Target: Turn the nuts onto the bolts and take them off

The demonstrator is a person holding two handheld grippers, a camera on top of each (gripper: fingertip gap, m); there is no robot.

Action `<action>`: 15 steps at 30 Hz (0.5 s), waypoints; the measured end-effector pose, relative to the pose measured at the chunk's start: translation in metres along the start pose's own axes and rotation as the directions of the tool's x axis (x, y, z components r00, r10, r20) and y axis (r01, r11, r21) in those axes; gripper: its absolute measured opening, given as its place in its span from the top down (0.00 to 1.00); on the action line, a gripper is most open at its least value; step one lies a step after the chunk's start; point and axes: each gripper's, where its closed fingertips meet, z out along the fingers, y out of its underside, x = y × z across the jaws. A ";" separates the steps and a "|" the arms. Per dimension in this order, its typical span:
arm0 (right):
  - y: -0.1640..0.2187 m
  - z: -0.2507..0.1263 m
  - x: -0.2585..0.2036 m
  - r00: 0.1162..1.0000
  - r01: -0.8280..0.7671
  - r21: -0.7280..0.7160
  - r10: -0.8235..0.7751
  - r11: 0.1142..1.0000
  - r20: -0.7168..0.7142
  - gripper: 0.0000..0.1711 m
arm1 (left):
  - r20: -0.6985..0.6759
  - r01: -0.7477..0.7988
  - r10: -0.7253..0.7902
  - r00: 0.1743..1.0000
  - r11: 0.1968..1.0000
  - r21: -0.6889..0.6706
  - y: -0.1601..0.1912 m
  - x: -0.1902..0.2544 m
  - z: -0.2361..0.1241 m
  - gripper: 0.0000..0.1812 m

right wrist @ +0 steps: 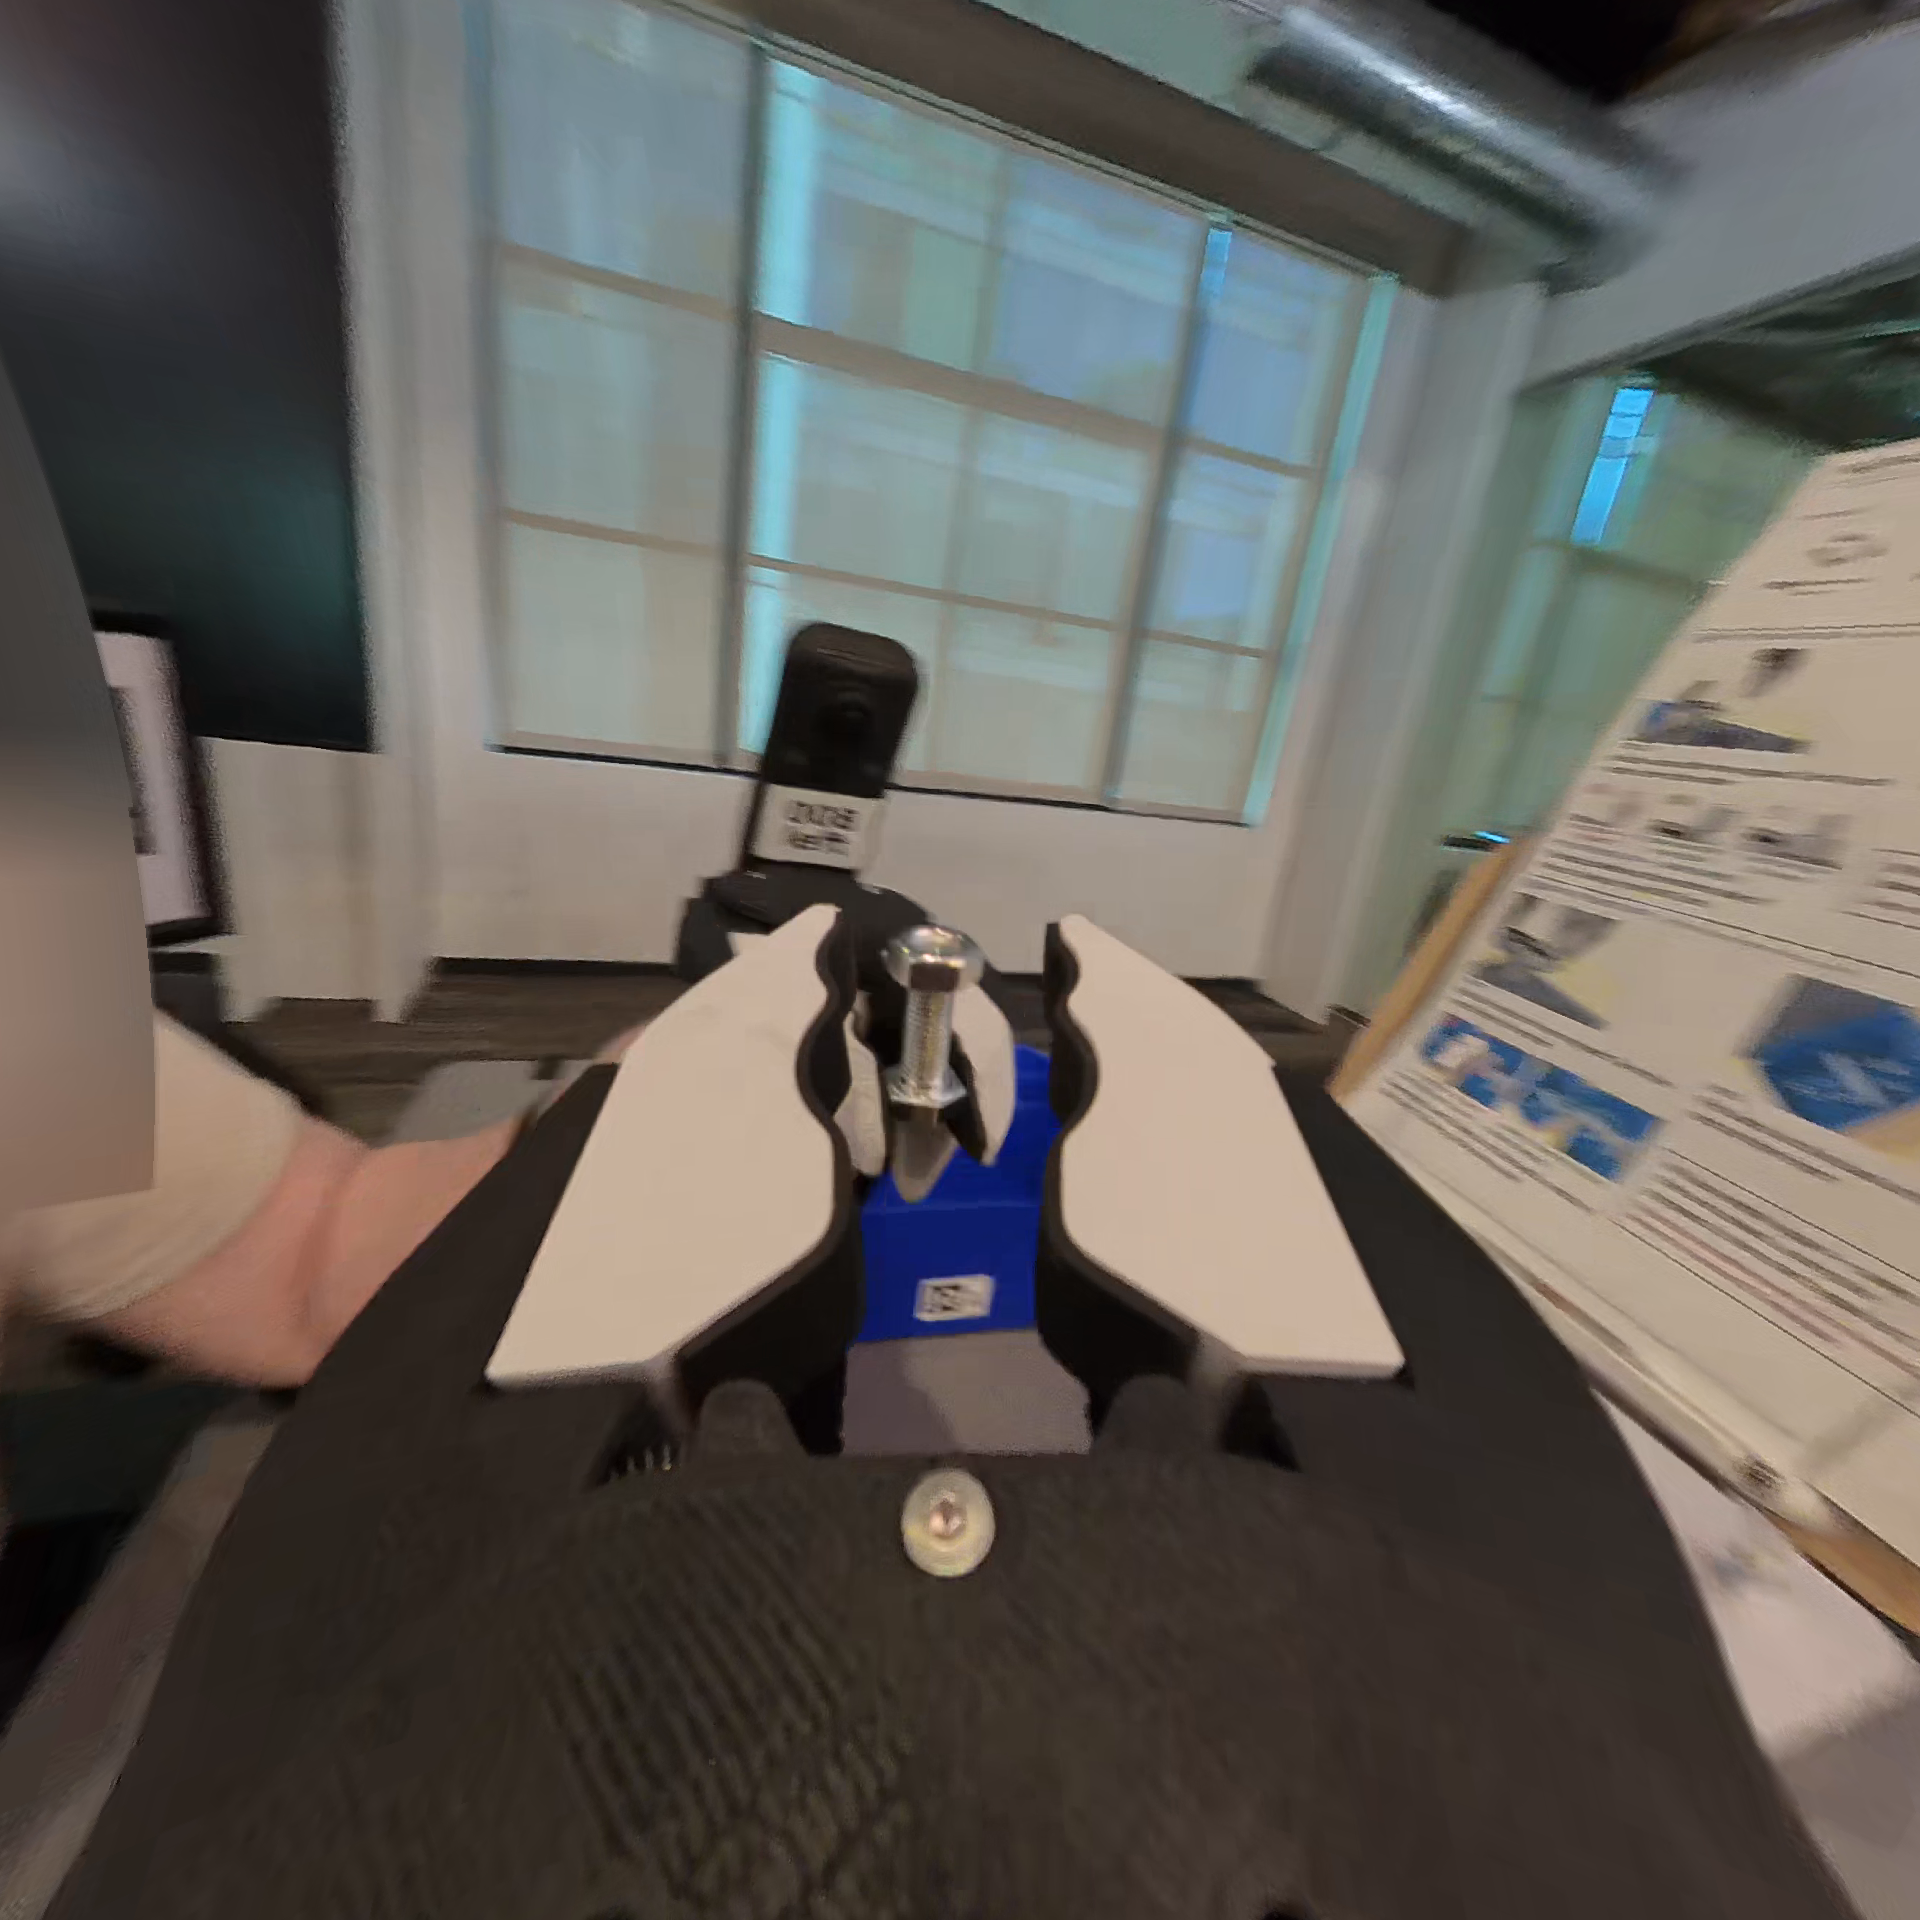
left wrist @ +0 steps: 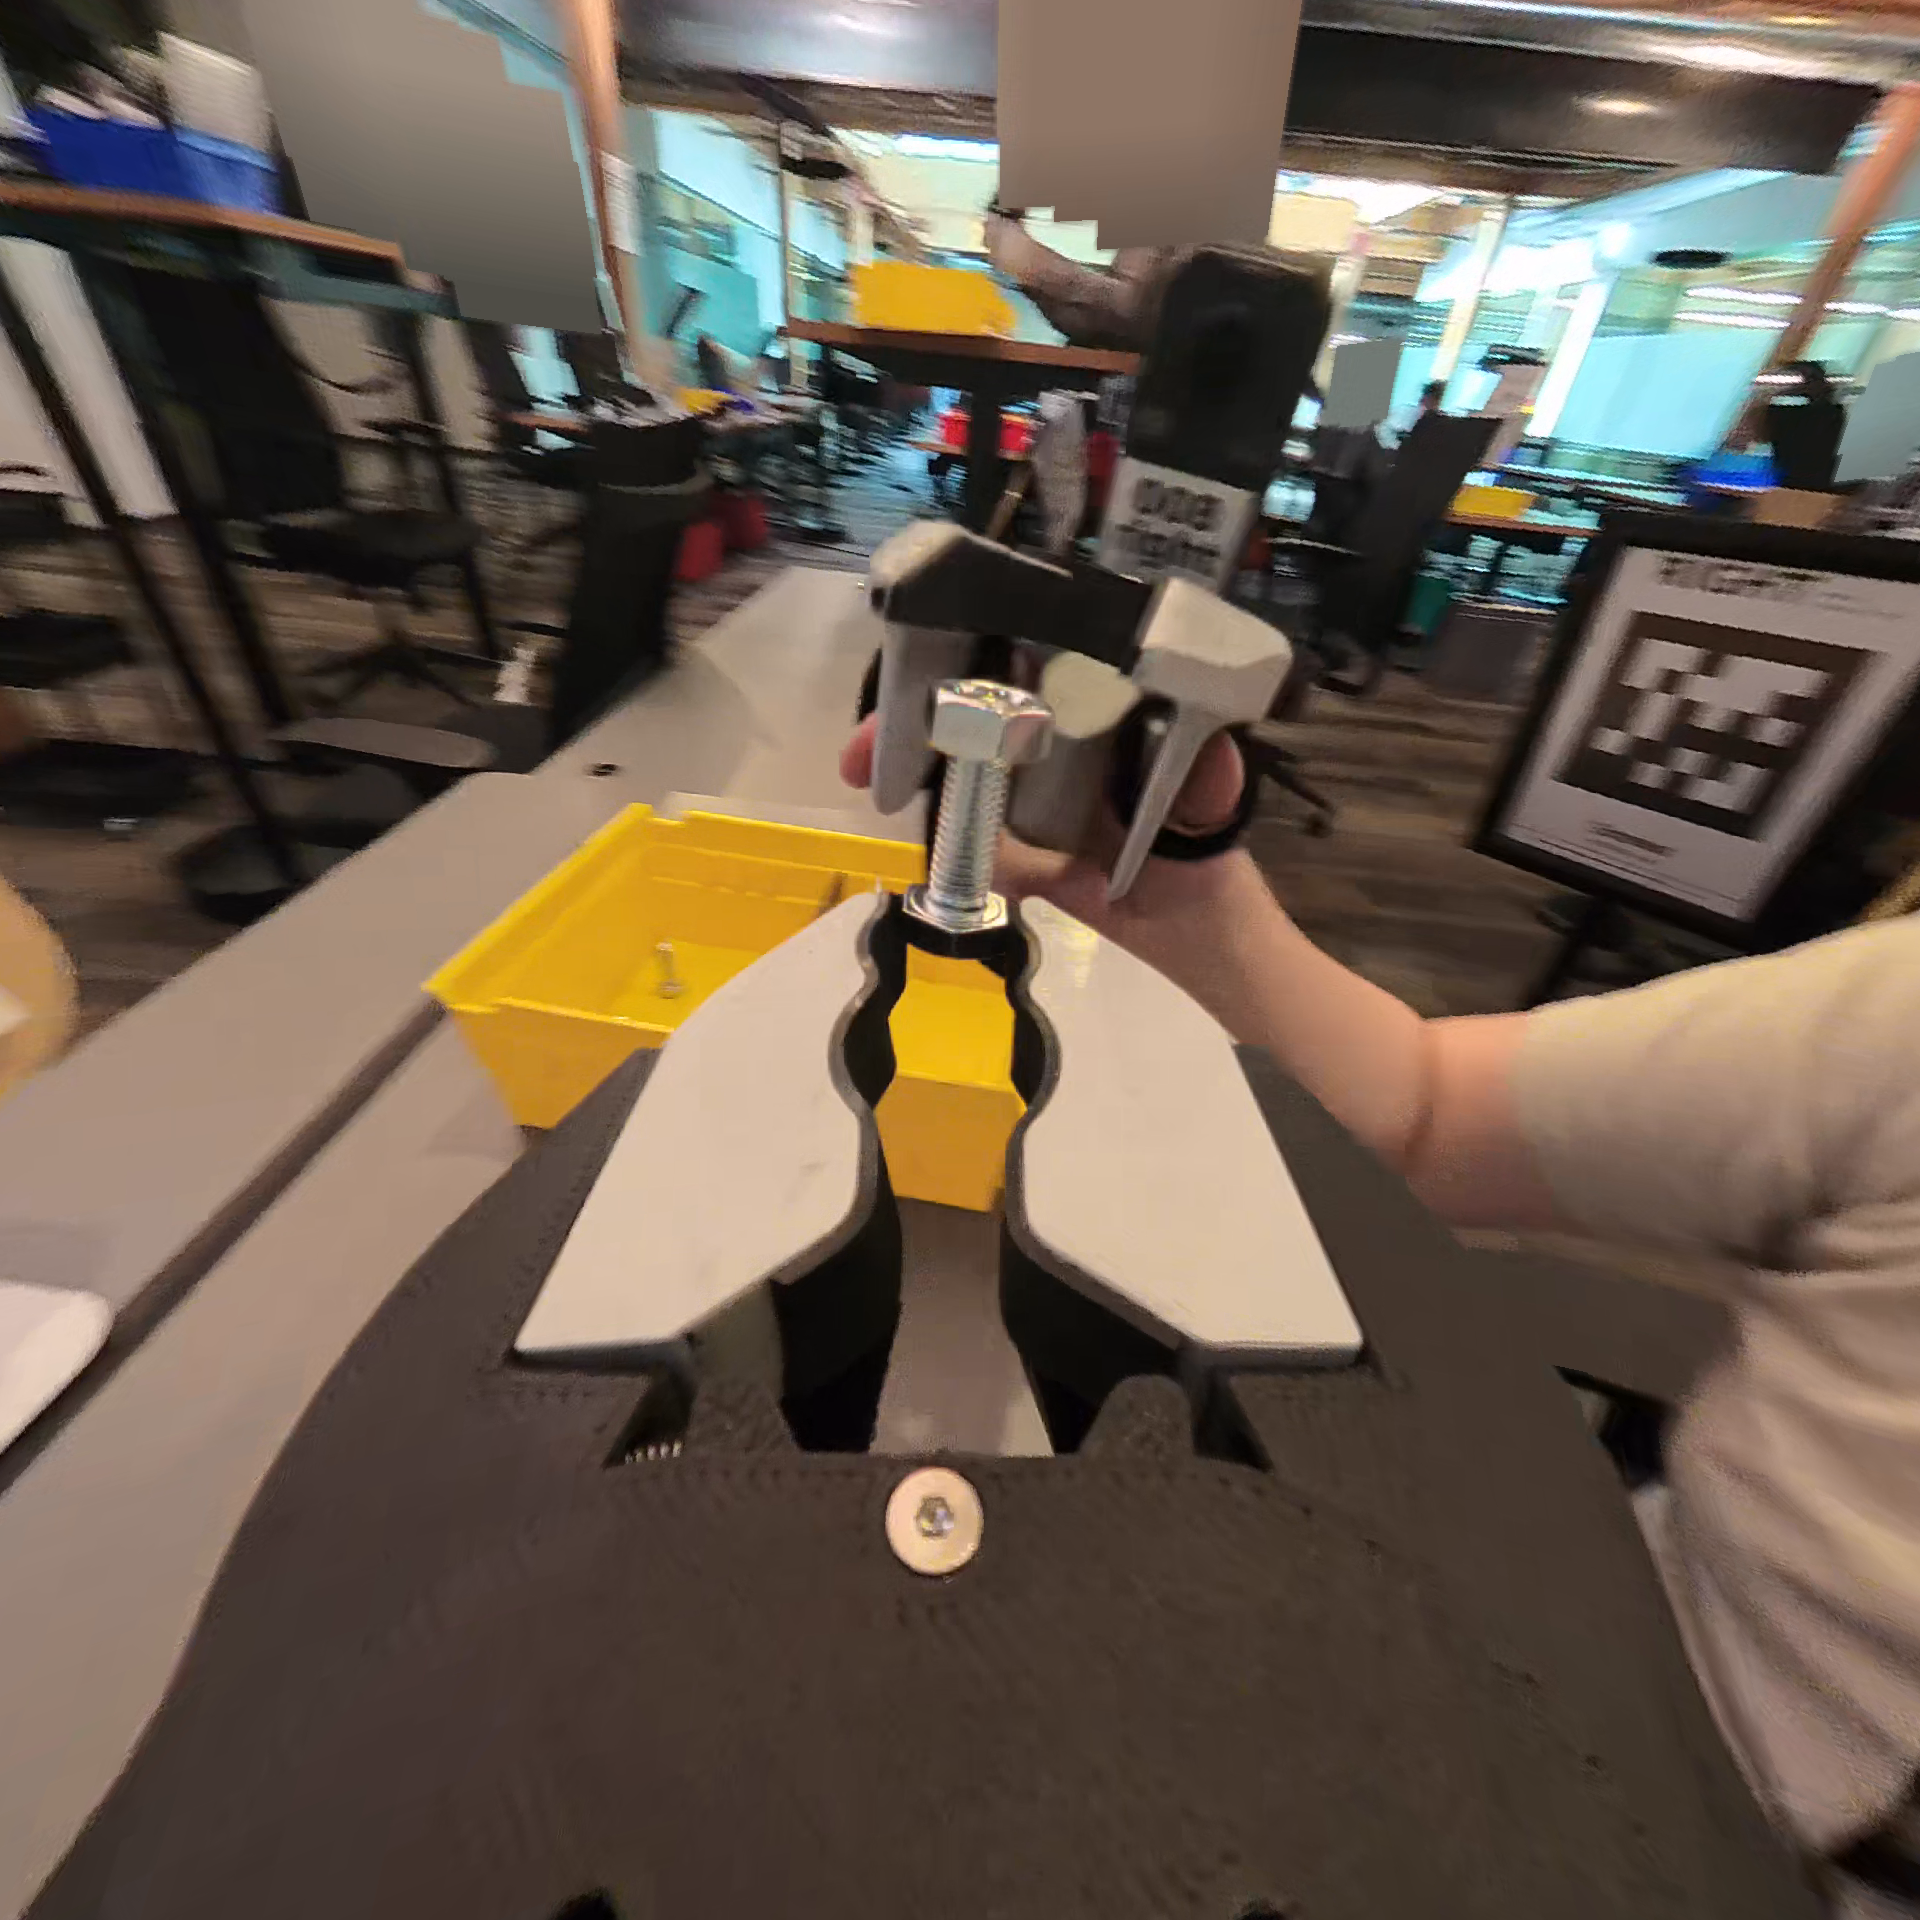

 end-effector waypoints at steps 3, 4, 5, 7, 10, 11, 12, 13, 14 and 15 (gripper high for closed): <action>0.010 0.008 0.015 0.980 0.037 -0.053 -0.047 0.998 -0.194 0.79 | 0.134 -0.036 0.032 0.991 0.999 0.029 -0.005 -0.016 -0.007 0.90; 0.013 0.011 0.015 0.974 0.042 -0.060 -0.054 0.997 -0.220 0.79 | 0.175 -0.056 0.050 0.983 0.998 0.027 -0.005 -0.021 -0.009 0.90; 0.016 0.013 0.016 0.968 0.040 -0.070 -0.056 0.997 -0.245 0.79 | 0.202 -0.075 0.070 0.977 0.997 0.018 -0.005 -0.023 -0.010 0.90; 0.020 0.016 0.017 0.957 0.039 -0.076 -0.059 0.996 -0.284 0.79 | 0.251 -0.102 0.101 0.963 0.995 -0.009 -0.003 -0.027 -0.010 0.90; 0.018 0.016 0.017 0.951 0.033 -0.051 -0.047 0.998 -0.306 0.82 | 0.298 -0.139 0.149 0.943 0.989 -0.053 0.001 -0.031 -0.008 0.90; 0.017 0.016 0.016 0.952 0.032 -0.049 -0.045 0.998 -0.303 0.85 | 0.300 -0.148 0.159 0.941 0.987 -0.060 0.002 -0.030 -0.006 0.90; 0.017 0.015 0.016 0.955 0.030 -0.051 -0.044 0.998 -0.294 0.86 | 0.296 -0.147 0.160 0.942 0.987 -0.066 0.003 -0.029 -0.005 0.90; 0.018 0.016 0.015 0.959 0.027 -0.061 -0.043 0.998 -0.279 0.88 | 0.294 -0.144 0.157 0.943 0.987 -0.065 0.003 -0.029 -0.005 0.90; 0.019 0.016 0.014 0.963 0.024 -0.076 -0.044 0.997 -0.267 0.89 | 0.292 -0.140 0.152 0.944 0.988 -0.063 0.003 -0.028 -0.005 0.90; 0.019 0.015 0.014 0.965 0.025 -0.087 -0.047 0.996 -0.258 0.89 | 0.283 -0.134 0.145 0.948 0.989 -0.060 0.003 -0.028 -0.004 0.90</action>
